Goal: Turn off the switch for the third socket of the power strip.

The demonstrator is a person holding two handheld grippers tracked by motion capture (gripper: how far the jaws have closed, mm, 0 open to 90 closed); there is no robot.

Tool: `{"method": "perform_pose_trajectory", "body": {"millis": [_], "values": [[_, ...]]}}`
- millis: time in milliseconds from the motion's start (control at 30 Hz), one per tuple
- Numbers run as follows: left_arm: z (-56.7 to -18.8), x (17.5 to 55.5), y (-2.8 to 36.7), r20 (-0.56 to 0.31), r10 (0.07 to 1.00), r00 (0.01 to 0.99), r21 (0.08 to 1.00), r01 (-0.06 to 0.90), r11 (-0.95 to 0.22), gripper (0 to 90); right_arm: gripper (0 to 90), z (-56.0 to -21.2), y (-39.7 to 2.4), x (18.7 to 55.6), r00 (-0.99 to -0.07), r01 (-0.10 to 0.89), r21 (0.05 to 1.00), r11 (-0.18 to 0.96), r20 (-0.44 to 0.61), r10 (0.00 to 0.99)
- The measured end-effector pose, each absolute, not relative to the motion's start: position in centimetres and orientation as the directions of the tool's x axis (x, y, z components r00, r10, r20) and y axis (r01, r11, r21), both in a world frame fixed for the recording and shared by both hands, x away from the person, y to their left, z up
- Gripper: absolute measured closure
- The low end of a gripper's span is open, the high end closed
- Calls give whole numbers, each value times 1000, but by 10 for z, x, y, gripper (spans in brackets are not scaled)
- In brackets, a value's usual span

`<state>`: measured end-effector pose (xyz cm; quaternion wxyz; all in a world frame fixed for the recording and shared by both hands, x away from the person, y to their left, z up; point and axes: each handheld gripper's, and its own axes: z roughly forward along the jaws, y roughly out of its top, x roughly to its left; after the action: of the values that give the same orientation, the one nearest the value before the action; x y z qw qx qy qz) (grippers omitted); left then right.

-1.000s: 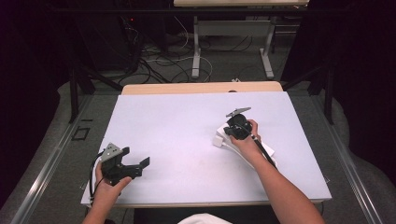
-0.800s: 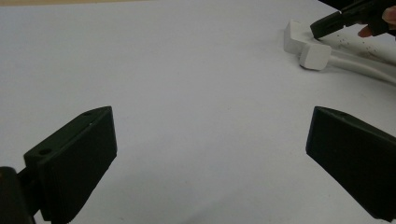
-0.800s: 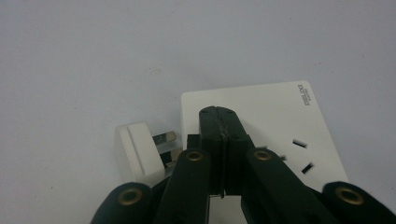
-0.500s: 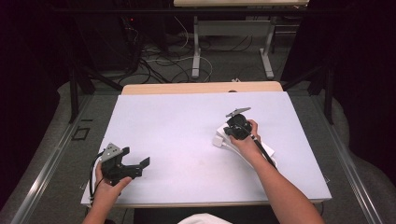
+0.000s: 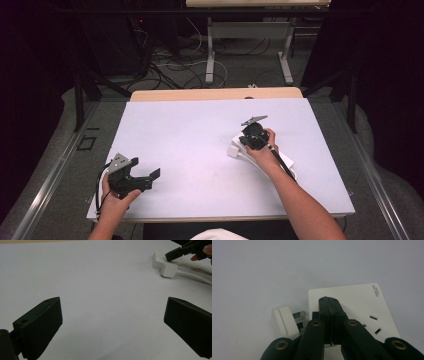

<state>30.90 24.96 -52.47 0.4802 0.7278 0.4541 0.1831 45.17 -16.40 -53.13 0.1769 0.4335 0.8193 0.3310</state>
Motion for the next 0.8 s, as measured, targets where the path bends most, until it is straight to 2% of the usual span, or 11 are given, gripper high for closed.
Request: {"method": "perform_pose_trajectory", "body": {"millis": [433,567,800], "values": [[-525,310,250,-174,840,515,866,486,-119,21,898,-530,-164,450,-565,594,711,378,34,824],[-525,310,249,-178,839,514,864,490,-117,21,872,-527,-164,447,-568,591,714,377,36,822],[-525,313,247,-178,836,519,862,491,-121,21,733,-522,-167,445,-552,582,729,360,30,833]]}}
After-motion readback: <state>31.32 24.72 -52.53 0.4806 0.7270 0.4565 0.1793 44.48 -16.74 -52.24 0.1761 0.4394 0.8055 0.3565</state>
